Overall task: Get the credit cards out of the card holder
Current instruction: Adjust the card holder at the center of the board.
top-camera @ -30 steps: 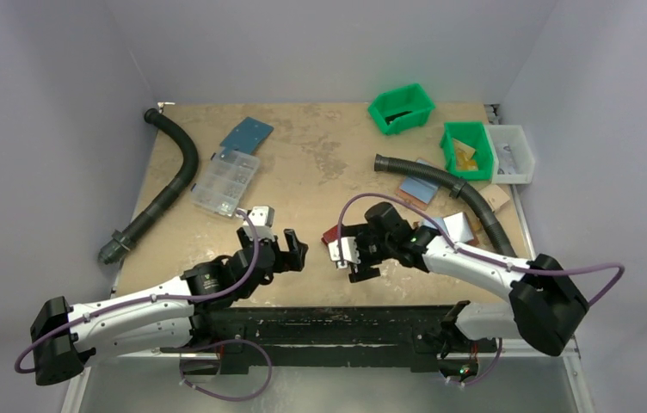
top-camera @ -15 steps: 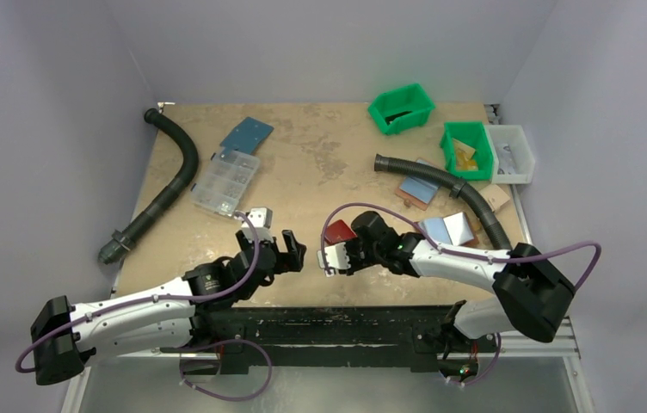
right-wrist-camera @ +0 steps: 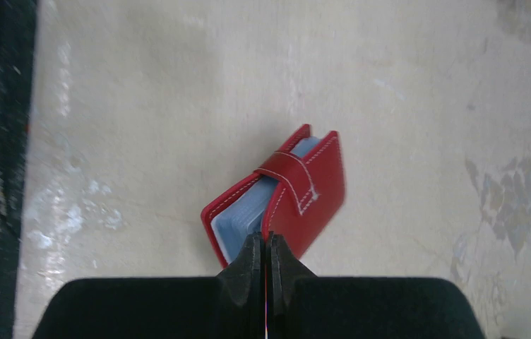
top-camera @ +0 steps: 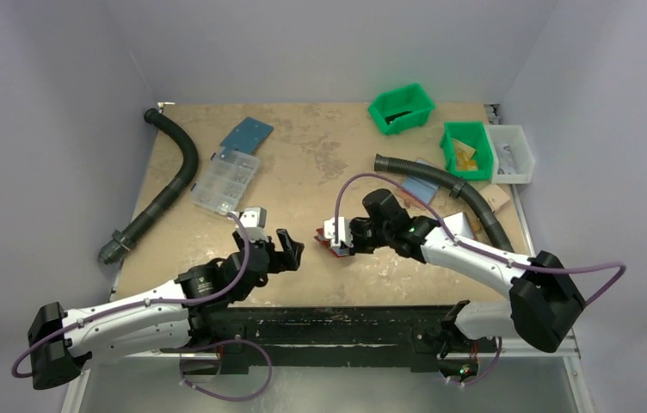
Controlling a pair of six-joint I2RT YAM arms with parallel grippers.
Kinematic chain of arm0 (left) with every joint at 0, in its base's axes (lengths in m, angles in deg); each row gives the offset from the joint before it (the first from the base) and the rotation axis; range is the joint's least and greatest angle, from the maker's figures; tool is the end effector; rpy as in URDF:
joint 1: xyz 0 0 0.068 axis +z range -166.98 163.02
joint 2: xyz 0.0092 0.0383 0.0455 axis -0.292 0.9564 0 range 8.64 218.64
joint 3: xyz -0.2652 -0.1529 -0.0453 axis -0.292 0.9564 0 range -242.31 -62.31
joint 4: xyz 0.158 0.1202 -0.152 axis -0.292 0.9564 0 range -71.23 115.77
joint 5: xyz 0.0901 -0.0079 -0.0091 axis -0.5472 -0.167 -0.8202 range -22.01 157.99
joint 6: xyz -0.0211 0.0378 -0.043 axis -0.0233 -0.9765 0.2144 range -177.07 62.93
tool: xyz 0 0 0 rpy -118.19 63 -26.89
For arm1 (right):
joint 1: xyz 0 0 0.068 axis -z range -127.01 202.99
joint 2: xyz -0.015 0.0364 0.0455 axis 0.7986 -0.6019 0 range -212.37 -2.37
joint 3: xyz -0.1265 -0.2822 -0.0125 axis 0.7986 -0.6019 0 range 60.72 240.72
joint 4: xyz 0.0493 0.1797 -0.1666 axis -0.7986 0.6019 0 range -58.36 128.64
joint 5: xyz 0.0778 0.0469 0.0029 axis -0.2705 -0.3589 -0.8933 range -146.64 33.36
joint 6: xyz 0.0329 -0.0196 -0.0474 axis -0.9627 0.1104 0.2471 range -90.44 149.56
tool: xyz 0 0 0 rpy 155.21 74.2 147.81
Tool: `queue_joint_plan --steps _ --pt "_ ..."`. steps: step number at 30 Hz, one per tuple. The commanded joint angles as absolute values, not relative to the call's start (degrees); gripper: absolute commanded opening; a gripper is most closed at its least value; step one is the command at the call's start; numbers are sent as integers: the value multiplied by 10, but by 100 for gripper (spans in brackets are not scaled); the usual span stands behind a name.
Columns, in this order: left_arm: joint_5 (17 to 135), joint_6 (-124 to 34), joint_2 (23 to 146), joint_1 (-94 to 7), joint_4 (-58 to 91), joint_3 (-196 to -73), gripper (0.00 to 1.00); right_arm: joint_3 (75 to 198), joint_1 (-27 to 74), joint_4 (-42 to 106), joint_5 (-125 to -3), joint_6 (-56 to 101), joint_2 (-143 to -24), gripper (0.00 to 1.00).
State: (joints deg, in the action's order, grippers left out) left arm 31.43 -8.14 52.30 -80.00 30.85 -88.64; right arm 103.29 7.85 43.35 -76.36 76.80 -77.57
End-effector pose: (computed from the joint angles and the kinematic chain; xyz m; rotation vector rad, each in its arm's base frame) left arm 0.0870 -0.1108 0.2554 -0.1371 2.0214 -0.5956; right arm 0.1689 0.1914 0.2486 -1.7864 1.4791 0.3840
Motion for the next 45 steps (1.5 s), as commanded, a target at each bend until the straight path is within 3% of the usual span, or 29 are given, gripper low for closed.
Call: queue_joint_plan --steps 1,5,10,13,15,19,22,26,28,30,39,45 --pt "292 -85 495 -798 307 -885 83 1093 107 460 -959 691 -746 0" --pt "279 -86 475 -798 317 -888 82 1086 175 384 -970 563 -750 0" --pt "282 -88 476 -798 318 -890 82 1083 254 329 -758 431 -857 3" --pt "292 -86 487 -798 313 -889 82 1129 277 376 -675 407 -932 42" --pt "303 -85 494 -798 304 -884 82 1144 284 390 -648 403 -950 52" --pt "332 -81 513 -798 269 -871 82 1134 289 375 -631 408 -914 62" --pt "348 -80 535 -798 239 -859 82 1132 289 382 -677 448 -879 63" --pt "366 -73 574 -798 200 -852 83 1160 289 489 -824 577 -860 64" --pt "378 -66 595 -798 164 -847 83 1167 289 535 -893 634 -857 70" --pt "390 -56 617 -798 130 -840 83 1168 289 532 -921 650 -862 70" --pt "462 -4 710 -743 12 -832 74 1312 288 538 -948 511 -985 57" --pt "475 39 714 -703 -30 -803 71 1280 296 484 -918 450 -1014 52"
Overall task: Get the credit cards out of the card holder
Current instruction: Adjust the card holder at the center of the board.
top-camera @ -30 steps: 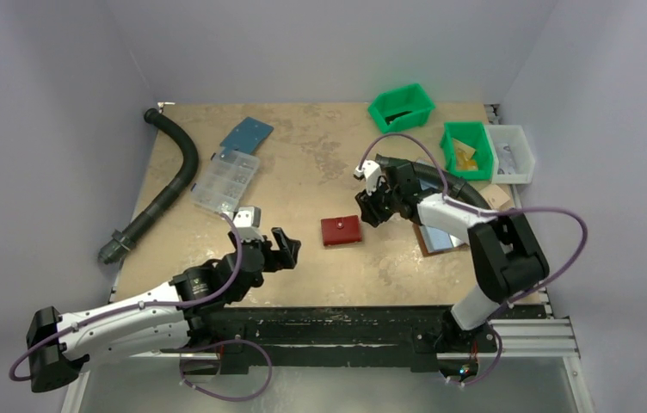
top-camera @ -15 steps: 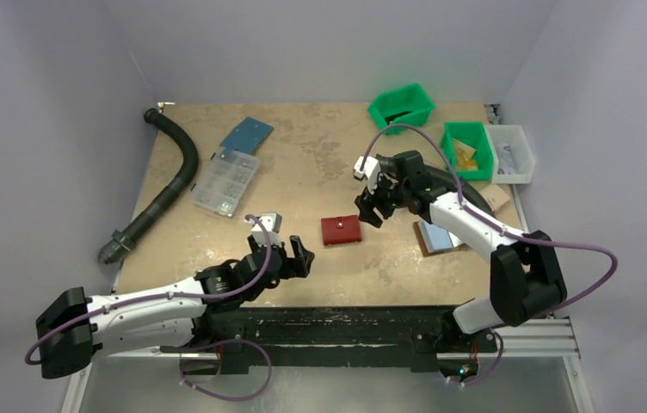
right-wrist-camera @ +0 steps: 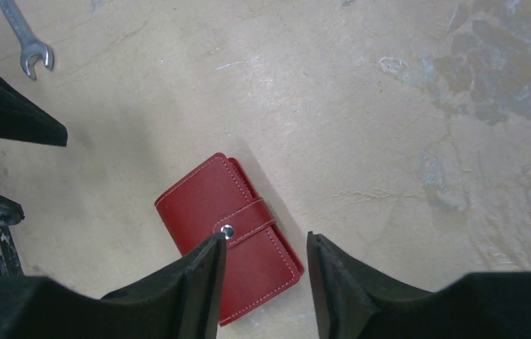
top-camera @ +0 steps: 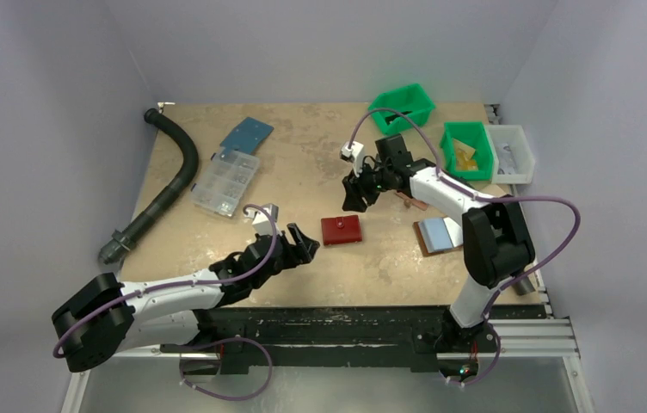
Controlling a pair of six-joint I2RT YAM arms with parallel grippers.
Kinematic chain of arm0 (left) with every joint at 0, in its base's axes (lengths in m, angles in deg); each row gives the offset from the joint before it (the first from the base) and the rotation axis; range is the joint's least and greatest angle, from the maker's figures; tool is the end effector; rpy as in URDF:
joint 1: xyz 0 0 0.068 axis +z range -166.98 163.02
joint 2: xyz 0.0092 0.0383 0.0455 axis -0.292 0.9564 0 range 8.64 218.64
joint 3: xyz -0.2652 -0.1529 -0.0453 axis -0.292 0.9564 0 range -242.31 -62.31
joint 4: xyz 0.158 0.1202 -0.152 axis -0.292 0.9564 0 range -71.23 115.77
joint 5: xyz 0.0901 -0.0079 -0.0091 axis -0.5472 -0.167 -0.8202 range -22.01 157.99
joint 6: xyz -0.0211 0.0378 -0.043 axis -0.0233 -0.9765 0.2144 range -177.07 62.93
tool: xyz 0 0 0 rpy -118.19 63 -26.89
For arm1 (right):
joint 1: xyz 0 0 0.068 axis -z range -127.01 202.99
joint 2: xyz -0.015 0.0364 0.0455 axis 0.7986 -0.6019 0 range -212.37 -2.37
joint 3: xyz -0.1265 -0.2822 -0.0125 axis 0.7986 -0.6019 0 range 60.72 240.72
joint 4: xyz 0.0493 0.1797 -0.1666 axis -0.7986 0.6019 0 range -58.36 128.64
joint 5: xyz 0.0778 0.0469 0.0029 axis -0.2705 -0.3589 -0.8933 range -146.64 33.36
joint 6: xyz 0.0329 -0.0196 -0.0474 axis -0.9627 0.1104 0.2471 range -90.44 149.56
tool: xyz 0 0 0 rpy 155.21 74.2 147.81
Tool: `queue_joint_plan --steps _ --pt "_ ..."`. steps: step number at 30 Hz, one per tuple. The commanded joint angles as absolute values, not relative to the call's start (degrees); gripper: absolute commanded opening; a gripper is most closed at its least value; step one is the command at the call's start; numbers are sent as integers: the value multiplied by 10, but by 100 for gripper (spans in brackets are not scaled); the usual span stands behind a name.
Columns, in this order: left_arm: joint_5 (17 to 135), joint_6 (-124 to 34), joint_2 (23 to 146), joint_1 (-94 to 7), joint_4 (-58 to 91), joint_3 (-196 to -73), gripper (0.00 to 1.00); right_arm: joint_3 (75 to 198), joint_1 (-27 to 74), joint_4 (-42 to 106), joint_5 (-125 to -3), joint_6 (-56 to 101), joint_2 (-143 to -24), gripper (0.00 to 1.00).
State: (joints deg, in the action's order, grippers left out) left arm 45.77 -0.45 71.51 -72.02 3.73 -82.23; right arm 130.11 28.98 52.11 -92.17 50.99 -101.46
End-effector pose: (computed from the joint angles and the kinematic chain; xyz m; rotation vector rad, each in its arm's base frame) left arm 0.1268 -0.1510 0.2129 -0.2781 2.1029 -0.8168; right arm 0.3279 0.1750 0.2630 -1.1621 2.0674 0.7737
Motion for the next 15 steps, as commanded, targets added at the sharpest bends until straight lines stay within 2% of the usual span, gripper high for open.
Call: queue_joint_plan --steps 1,4,11,15 --pt "472 50 715 -699 -30 -801 71 1273 300 473 -914 438 -1017 49" --pt "473 81 726 -692 -33 -794 71 1272 310 458 -897 410 -1032 37" --pt "479 143 761 -689 -49 -790 70 1265 311 442 -881 394 -1046 30" --pt "469 173 790 -688 14 -821 68 1265 311 437 -864 391 -1050 27"
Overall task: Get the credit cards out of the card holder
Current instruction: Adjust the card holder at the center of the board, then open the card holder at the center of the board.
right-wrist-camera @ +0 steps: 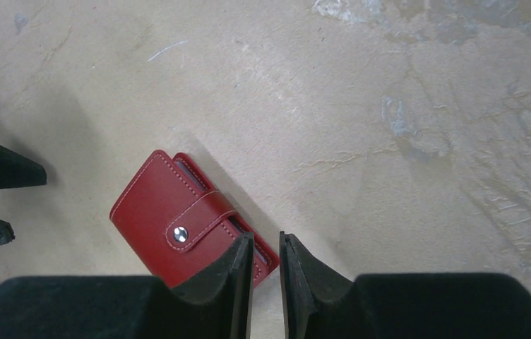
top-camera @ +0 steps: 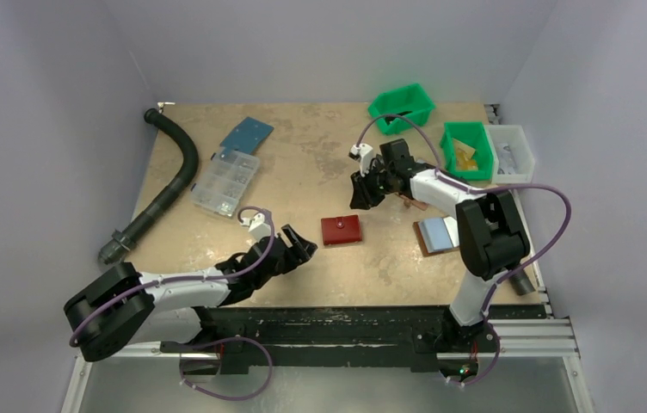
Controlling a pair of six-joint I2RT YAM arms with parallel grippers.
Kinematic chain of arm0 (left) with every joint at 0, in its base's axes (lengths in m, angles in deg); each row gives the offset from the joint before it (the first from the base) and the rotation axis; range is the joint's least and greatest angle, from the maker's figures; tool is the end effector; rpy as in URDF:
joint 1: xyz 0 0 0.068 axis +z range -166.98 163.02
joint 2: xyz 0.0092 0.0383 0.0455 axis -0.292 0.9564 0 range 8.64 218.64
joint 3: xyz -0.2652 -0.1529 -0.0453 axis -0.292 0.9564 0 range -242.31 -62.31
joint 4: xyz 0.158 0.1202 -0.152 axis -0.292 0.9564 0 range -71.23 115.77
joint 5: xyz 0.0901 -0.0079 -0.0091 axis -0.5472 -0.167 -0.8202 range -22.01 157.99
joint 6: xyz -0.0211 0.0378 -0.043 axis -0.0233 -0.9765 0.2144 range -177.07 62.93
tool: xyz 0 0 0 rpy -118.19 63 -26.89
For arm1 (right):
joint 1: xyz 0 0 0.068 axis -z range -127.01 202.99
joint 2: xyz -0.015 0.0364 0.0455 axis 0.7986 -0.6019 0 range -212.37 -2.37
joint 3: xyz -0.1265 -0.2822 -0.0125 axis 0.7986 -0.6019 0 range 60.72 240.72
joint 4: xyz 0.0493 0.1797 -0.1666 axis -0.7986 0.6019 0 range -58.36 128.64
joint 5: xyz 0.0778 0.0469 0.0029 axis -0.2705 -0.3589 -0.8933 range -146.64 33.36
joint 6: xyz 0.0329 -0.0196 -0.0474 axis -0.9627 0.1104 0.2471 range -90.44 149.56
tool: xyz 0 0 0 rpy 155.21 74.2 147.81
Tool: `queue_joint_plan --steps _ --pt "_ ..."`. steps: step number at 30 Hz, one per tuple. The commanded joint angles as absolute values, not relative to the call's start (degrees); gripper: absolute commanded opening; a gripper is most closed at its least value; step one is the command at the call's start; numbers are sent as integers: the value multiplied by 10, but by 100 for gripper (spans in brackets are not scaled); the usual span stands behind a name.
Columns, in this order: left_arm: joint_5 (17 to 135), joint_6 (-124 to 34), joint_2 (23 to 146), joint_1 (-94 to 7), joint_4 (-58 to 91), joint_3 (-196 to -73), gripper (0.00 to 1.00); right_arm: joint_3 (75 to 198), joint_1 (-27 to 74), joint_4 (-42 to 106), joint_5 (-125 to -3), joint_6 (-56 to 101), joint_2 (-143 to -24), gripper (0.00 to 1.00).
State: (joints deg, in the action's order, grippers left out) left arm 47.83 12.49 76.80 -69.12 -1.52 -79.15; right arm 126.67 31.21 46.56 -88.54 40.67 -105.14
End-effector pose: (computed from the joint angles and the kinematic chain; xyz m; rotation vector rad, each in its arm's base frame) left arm 0.1354 -0.1483 0.1891 -0.5517 2.1410 -0.8959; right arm 0.3428 0.1628 0.2279 -0.9167 2.2567 0.7678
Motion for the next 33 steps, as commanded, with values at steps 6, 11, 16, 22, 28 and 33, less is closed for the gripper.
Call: queue_joint_plan --steps 6,11,16,22,28,33 --pt "479 177 833 -688 44 -856 68 1269 311 442 -832 392 -1067 21" --pt "482 170 841 -688 34 -859 68 1277 310 457 -829 404 -1080 18" --pt "482 166 845 -688 28 -860 67 1288 310 484 -830 420 -1098 16" --pt "483 164 843 -687 26 -862 67 1295 306 504 -840 444 -1103 14" --pt "488 166 842 -688 14 -863 67 1300 303 522 -852 466 -1103 14" --pt "495 174 850 -688 -5 -867 67 1307 300 546 -882 491 -1105 13"
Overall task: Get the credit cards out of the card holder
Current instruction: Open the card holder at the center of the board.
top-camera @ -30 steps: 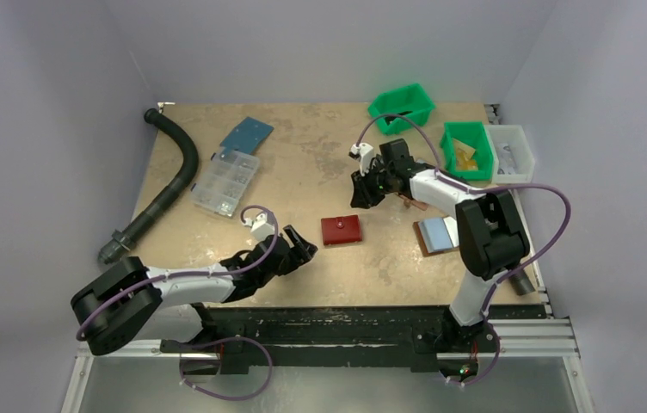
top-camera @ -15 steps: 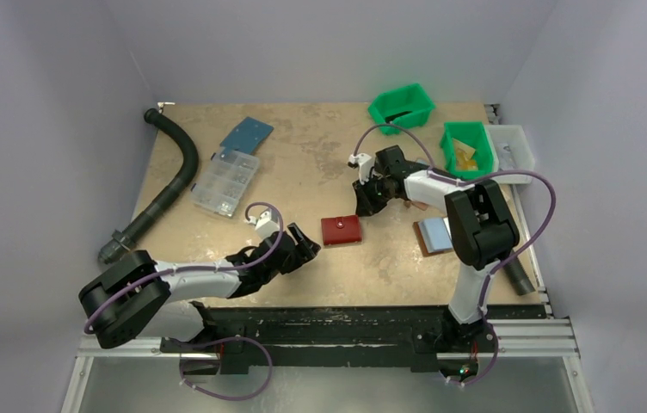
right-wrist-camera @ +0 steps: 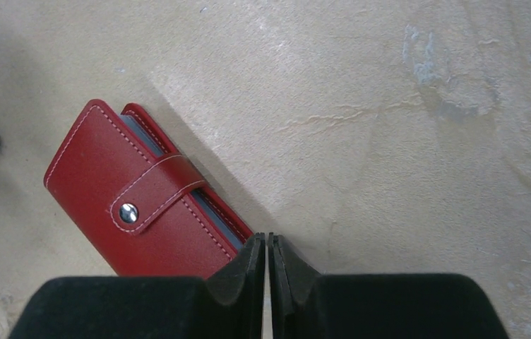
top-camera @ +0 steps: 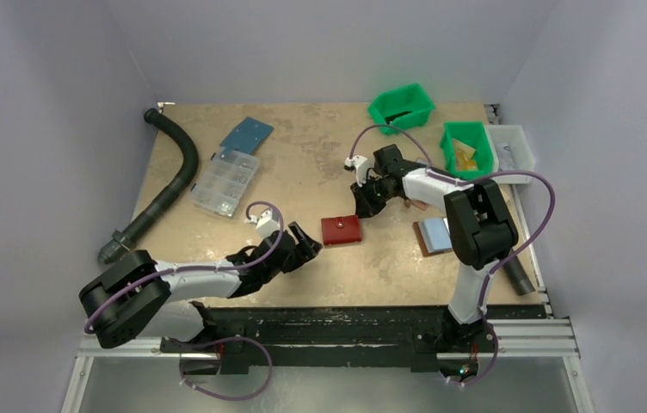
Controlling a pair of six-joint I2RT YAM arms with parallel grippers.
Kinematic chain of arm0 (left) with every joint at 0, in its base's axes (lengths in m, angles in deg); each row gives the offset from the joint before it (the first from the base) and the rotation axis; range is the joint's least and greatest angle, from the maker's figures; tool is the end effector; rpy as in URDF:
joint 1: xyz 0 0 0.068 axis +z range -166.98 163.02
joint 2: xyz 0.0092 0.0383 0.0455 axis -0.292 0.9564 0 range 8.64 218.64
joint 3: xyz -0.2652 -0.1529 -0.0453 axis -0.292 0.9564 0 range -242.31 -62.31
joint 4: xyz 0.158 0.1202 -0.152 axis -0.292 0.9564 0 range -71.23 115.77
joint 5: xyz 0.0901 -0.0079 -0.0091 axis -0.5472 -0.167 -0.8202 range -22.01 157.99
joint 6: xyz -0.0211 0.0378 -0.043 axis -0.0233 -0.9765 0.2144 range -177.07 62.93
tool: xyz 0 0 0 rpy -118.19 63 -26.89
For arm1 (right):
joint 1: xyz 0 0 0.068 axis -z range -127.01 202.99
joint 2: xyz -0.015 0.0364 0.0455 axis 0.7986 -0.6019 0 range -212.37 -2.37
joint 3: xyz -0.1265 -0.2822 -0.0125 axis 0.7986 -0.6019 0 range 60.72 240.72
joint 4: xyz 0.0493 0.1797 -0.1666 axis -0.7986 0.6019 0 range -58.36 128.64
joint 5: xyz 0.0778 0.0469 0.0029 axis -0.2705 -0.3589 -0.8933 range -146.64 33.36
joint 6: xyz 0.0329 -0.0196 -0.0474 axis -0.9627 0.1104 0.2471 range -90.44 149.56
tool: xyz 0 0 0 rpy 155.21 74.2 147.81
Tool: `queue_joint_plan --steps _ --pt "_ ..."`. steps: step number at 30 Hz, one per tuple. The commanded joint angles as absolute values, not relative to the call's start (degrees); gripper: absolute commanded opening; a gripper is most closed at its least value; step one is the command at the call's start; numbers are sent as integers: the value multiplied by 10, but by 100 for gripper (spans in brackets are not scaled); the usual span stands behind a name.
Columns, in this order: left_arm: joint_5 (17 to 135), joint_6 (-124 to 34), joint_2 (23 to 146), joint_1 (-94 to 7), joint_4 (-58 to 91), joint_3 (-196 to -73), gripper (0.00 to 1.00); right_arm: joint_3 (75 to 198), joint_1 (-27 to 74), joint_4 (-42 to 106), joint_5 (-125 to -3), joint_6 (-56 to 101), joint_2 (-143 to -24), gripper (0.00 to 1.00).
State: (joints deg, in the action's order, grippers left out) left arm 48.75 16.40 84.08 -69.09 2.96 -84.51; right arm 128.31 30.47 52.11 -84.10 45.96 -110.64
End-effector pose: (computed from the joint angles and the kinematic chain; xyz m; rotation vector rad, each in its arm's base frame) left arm 0.1498 -0.1679 0.1838 -0.6179 2.2331 -0.8352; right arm 0.3480 0.1670 0.1937 -1.0161 2.3870 0.6671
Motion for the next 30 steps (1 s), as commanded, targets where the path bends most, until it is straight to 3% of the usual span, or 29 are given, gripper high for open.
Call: queue_joint_plan --steps 1,17,30 --pt "496 178 854 -687 -9 -869 67 1308 300 551 -892 498 -1103 13" --pt "462 187 920 -670 66 -933 66 1332 202 716 -970 700 -1115 14" --pt "455 -62 851 -655 178 -982 70 1308 244 647 -889 632 -1014 24"
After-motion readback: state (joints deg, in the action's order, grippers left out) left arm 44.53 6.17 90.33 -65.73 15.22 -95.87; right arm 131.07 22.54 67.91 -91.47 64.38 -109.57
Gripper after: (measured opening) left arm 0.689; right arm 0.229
